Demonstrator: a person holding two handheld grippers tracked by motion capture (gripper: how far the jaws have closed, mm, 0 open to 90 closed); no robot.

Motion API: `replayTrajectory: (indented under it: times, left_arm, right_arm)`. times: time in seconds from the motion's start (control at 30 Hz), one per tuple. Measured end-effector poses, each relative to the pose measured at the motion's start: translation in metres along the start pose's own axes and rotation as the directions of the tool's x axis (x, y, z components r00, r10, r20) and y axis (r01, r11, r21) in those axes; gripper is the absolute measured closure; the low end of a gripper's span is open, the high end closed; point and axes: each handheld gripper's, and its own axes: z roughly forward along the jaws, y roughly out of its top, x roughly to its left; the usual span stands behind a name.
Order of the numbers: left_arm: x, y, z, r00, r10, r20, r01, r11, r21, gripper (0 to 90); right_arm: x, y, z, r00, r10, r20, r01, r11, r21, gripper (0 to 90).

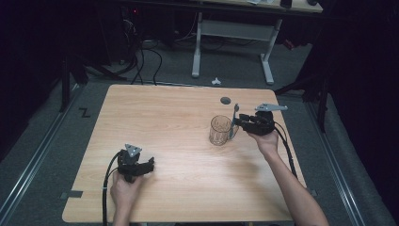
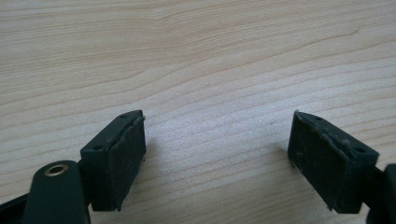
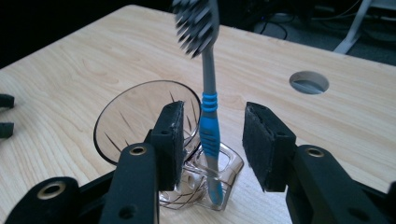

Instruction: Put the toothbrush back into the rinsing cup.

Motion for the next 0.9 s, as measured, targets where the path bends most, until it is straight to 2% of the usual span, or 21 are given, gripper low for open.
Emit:
replayTrajectory:
  times: [0.7,0.9]
  left_arm:
    - [0.000,0.000,0.000,1.0000,0.000,0.000,0.000,1.0000,0.000,19.7]
    - [0.000,0.000,0.000,1.0000,0.000,0.000,0.000,1.0000,0.000,19.7]
  right_arm:
    - [-0.006,-0.006,-0.022,0.9993,0.027,0.027,-0.026,0.9993,-0.025,56.8]
    - [-0.006,-0.008,-0.029,0.9992,0.018,0.036,-0.017,0.9994,-0.029,56.7]
